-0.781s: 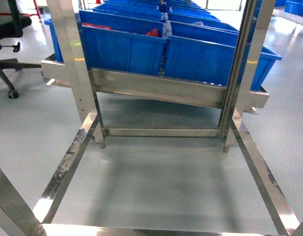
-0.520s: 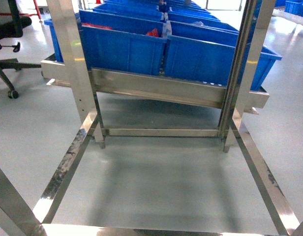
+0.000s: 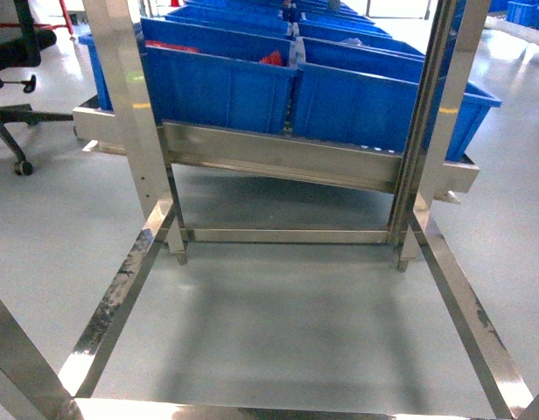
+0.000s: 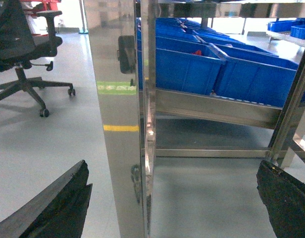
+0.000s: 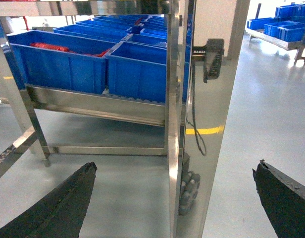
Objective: Pick capacitor and pack into box
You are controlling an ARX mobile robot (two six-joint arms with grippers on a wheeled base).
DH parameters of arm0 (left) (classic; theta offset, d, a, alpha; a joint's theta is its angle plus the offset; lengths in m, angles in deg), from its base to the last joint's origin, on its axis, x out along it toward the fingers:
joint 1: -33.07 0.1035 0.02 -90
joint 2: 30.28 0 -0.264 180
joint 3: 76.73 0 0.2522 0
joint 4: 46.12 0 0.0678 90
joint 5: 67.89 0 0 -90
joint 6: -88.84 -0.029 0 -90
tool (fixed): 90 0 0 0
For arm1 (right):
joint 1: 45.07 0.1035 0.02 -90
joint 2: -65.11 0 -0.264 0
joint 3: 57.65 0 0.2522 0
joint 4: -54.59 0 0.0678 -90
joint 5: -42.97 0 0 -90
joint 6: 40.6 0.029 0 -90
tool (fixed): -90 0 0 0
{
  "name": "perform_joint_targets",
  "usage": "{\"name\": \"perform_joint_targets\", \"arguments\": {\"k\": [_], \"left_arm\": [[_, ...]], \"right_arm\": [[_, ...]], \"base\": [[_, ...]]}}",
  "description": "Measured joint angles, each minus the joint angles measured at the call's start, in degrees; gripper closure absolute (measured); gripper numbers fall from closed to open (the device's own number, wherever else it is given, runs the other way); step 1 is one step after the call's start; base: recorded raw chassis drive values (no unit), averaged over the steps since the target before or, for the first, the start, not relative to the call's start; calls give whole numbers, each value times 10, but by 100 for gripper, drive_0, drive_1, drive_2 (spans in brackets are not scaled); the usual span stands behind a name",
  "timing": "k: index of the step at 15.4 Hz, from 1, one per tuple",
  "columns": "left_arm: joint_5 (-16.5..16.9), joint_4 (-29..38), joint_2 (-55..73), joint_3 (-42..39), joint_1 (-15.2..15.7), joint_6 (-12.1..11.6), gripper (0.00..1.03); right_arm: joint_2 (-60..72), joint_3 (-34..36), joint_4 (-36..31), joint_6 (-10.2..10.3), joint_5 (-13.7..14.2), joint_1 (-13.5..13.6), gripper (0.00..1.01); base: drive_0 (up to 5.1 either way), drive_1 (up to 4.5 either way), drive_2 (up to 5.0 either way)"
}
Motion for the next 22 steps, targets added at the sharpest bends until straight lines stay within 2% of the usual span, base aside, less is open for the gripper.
{"name": "perform_joint_targets", "arguments": {"k": [22], "left_arm": [[0, 0, 0, 0, 0, 0, 5]], "right_arm": [[0, 0, 0, 0, 0, 0, 3]], "base": [[0, 0, 0]]}}
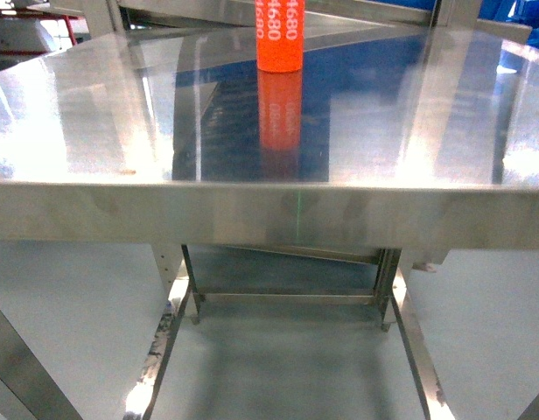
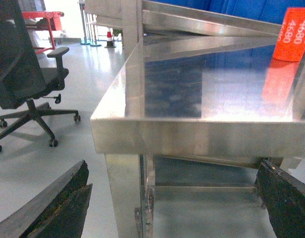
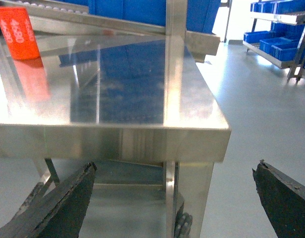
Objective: Pick capacitor and pack into box
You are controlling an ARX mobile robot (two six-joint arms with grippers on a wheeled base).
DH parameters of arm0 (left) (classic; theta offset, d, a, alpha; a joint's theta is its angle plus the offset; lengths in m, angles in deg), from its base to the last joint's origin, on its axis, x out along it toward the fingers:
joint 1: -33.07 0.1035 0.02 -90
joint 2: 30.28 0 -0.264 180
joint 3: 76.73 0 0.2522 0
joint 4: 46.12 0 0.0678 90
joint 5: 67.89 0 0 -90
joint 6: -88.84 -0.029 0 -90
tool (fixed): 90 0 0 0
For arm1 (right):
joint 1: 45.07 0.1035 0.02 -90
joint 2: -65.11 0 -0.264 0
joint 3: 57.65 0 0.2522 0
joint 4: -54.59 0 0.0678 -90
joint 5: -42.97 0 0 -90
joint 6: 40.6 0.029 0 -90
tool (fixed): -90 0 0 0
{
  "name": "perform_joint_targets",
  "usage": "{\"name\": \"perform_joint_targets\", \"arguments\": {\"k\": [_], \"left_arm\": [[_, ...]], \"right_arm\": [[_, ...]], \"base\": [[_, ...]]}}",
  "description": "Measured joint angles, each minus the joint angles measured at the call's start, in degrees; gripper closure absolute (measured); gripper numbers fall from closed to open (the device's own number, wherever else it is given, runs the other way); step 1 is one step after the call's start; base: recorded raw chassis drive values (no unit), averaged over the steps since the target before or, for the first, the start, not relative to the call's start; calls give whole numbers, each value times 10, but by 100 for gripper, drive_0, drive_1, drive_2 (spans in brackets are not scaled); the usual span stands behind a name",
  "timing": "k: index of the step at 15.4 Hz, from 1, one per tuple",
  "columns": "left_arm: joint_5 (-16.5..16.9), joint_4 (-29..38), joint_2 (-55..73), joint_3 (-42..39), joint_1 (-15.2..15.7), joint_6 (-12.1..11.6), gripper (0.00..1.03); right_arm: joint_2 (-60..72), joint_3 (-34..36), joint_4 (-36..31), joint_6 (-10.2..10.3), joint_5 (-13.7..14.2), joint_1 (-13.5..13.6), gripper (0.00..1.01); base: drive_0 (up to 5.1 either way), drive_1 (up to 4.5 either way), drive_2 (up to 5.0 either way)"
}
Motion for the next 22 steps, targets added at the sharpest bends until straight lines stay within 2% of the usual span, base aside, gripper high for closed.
{"name": "perform_joint_targets", "arguments": {"k": [22], "left_arm": [[0, 0, 0, 0, 0, 0, 5]], "right_arm": [[0, 0, 0, 0, 0, 0, 3]], "base": [[0, 0, 0]]}}
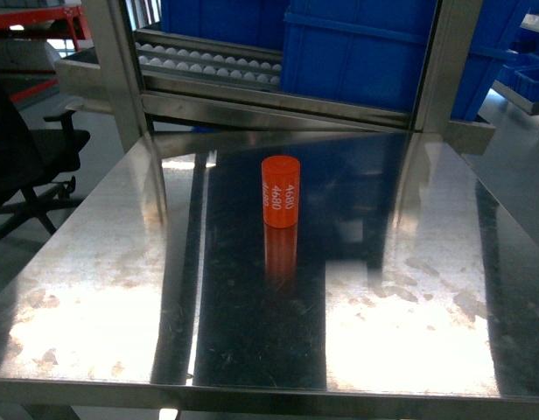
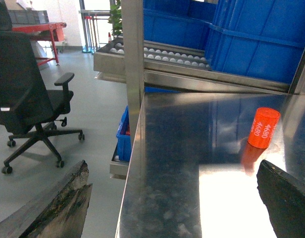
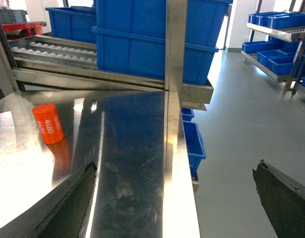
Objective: Pick capacitor and pack into box
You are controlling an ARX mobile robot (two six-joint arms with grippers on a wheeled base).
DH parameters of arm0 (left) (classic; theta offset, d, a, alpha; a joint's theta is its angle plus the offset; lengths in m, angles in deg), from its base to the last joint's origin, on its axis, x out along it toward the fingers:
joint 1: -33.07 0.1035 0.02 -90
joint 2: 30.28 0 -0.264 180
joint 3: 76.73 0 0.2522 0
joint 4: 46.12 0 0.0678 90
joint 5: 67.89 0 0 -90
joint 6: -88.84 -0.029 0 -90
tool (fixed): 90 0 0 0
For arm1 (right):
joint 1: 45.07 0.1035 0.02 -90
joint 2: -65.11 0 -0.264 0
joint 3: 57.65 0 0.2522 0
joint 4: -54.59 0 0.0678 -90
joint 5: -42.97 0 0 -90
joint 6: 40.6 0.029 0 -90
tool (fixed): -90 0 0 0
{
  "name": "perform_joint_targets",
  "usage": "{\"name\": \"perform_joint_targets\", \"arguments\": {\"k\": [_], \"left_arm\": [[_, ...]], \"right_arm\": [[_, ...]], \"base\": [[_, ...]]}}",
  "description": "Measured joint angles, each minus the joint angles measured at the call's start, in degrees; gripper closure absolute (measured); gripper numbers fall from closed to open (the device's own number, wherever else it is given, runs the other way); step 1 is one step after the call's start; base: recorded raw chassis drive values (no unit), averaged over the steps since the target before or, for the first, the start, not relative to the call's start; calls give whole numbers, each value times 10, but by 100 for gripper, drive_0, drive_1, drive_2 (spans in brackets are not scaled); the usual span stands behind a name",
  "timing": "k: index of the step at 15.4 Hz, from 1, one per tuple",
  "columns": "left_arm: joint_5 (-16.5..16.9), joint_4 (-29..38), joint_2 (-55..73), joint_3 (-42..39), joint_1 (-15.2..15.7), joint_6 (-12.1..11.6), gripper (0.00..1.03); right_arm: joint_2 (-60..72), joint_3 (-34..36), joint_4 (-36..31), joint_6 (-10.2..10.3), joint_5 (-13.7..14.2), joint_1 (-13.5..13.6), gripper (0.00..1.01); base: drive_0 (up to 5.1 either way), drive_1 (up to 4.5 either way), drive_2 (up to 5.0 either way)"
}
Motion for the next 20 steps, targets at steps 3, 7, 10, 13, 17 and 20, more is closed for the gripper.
{"name": "perform_joint_targets", "arguments": {"k": [3, 7, 10, 13, 17, 20], "left_arm": [[0, 0, 0, 0, 0, 0, 5], [64, 113, 269, 60, -114, 61, 5], [-23, 378, 599, 152, -222, 71, 5], [-75, 469, 847, 265, -286, 61, 5], [-162, 473, 979, 363, -293, 35, 5], [-194, 483, 1050, 417, -295, 15, 5]], "right_arm": [[0, 0, 0, 0, 0, 0, 3], [0, 0, 0, 0, 0, 0, 3], [0, 0, 0, 0, 0, 0, 3], [0, 0, 0, 0, 0, 0, 3], [0, 0, 0, 0, 0, 0, 3], [0, 0, 0, 0, 0, 0, 3]], "base": [[0, 0, 0], [0, 0, 0], [0, 0, 0], [0, 0, 0], [0, 0, 0], [0, 0, 0]]}}
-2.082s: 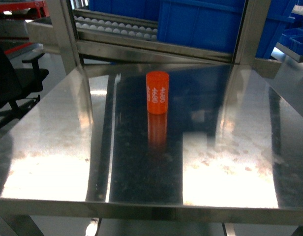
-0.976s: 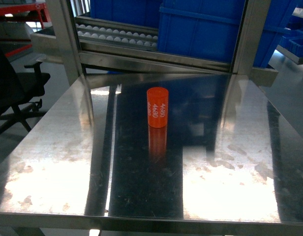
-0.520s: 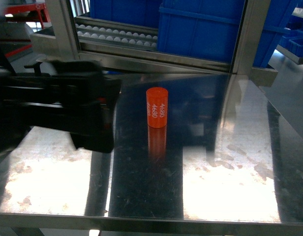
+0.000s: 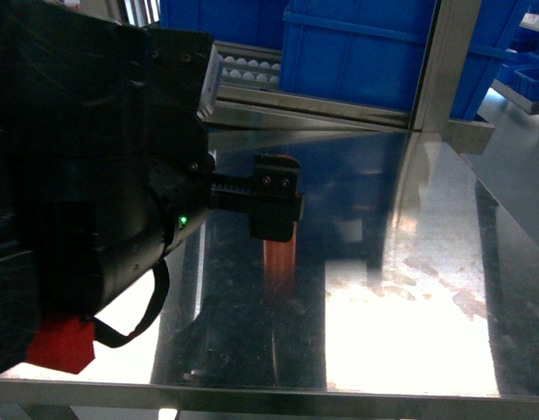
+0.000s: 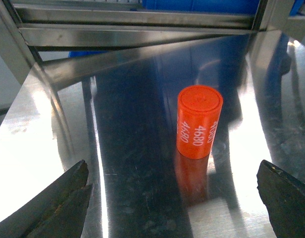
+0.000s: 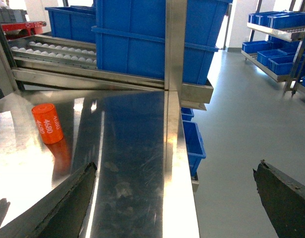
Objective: Pick capacitor and pack into box
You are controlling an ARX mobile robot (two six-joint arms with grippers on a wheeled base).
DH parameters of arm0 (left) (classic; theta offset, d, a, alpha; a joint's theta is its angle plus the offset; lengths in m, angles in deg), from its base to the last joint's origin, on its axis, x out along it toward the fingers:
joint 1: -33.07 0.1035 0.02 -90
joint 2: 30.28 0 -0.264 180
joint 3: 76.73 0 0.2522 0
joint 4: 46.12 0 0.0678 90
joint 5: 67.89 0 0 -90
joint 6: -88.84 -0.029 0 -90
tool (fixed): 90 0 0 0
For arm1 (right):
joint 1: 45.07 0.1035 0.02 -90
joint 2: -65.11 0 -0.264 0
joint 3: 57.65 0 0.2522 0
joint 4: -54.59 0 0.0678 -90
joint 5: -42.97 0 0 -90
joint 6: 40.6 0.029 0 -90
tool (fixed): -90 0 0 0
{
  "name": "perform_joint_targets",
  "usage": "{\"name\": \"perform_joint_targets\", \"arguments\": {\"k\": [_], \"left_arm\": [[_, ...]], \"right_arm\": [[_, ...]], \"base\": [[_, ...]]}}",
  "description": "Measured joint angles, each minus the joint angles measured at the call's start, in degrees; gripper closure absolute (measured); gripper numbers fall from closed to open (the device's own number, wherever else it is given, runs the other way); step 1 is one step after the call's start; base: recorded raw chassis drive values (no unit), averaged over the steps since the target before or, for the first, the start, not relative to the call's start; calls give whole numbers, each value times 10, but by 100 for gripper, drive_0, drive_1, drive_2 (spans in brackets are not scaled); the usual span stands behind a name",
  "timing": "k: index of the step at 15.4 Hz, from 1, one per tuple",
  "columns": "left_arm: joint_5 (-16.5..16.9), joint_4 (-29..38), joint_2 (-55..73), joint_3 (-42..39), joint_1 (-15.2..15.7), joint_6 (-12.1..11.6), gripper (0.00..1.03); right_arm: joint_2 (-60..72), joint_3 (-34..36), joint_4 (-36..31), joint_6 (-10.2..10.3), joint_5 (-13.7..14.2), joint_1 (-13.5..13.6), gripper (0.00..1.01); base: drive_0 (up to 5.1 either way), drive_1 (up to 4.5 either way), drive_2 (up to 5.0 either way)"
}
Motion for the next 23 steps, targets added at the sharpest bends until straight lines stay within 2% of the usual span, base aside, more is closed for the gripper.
{"name": "perform_joint_targets", "arguments": {"k": [2, 4, 9, 17, 19, 22, 23], "left_arm": [[-7, -7, 46, 31, 0, -2, 5], [14, -21, 73, 64, 0, 1, 5], [3, -58, 143, 149, 2, 1, 5], [7, -121, 248, 292, 17, 12, 5], [11, -140, 273, 326, 20, 19, 5], [28, -158, 311, 378, 22, 43, 5], [29, -161, 319, 391, 22, 47, 10]], "right_arm": [[0, 0, 0, 0, 0, 0, 3], [0, 0, 0, 0, 0, 0, 3], [0, 0, 0, 0, 0, 0, 3], [0, 0, 0, 0, 0, 0, 3], [0, 0, 0, 0, 0, 0, 3], [0, 0, 0, 0, 0, 0, 3], [0, 0, 0, 0, 0, 0, 3]], "base": [[0, 0, 0], [0, 0, 0], [0, 0, 0], [0, 0, 0], [0, 0, 0], [0, 0, 0], [0, 0, 0]]}}
